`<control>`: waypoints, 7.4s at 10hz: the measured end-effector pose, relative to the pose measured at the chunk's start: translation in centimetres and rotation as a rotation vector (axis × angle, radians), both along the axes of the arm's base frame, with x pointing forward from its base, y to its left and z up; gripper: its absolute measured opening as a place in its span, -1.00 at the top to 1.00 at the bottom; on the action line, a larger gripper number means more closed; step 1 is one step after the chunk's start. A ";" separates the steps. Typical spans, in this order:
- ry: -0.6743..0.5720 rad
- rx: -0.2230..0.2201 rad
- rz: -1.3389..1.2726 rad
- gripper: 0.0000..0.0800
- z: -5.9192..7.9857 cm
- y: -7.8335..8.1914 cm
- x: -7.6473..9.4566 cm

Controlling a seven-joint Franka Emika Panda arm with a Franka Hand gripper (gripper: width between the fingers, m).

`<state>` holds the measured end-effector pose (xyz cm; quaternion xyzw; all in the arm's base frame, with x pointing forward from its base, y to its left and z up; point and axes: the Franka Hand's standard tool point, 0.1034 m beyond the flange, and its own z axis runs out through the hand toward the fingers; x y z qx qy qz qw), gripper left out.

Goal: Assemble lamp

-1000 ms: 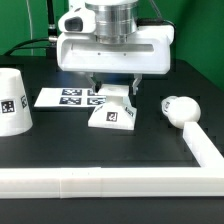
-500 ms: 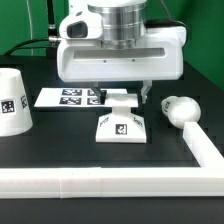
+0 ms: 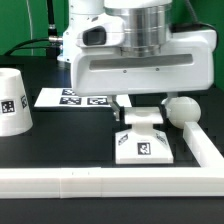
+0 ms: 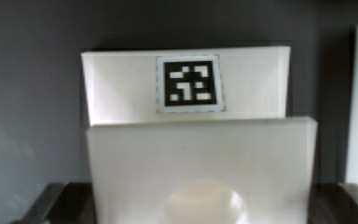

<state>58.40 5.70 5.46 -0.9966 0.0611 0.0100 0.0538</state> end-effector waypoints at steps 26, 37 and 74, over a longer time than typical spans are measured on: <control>0.105 0.007 -0.007 -0.75 1.6 7.7 -6.6; 0.879 0.017 0.171 -0.75 -0.5 9.2 -10.2; 0.427 0.101 0.301 -0.44 5.9 3.9 -5.8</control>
Offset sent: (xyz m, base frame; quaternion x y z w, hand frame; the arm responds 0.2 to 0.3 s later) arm 0.0307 0.0198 -0.0017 -0.0108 -0.0199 0.0226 0.9995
